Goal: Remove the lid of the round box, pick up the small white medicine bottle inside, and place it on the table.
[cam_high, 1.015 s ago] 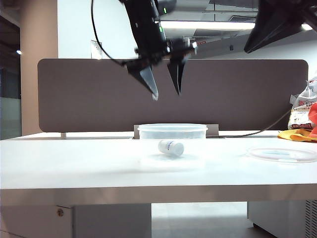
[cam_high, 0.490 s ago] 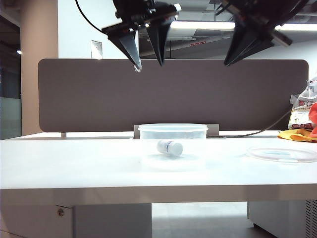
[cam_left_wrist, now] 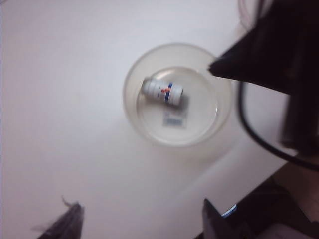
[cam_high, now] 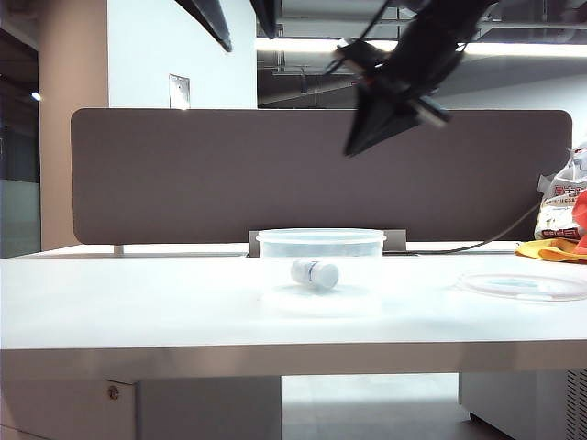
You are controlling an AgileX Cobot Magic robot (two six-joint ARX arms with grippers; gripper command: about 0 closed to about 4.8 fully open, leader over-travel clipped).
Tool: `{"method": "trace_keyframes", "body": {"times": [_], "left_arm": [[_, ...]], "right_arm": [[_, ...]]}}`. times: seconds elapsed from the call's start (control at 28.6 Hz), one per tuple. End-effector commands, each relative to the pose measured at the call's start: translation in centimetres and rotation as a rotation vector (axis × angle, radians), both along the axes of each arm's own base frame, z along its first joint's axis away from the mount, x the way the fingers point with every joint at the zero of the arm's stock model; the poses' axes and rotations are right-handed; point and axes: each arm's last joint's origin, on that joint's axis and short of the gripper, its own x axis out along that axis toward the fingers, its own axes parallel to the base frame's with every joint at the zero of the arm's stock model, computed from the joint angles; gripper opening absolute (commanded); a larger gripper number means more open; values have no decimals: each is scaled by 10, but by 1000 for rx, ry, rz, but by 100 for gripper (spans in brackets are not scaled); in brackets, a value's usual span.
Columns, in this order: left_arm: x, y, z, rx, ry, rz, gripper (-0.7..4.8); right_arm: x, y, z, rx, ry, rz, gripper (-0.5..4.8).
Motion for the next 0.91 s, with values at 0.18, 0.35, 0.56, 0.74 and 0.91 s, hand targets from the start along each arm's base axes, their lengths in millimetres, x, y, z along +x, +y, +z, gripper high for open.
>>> {"method": "trace_keyframes", "body": {"times": [0.18,0.35,0.56,0.74,0.91], "left_arm": [[-18,12,10,39,33,-26,308],[-33,22,26,0,-8,-20,308],[-49,32,41,-30,-48,-26,308],[-62,38,52,-70,-66,-48,308],[-73,39,58,-91,-80,-71,308]], "right_arm": [[22,20,-19,-45,59,11,-6],[35,23,-40,-87,122,-25,69],[41,27,-52,-86,140,-54,151],[45,32,-58,-72,125,-56,214],[47,39,-65,-71,120,-50,218]]}}
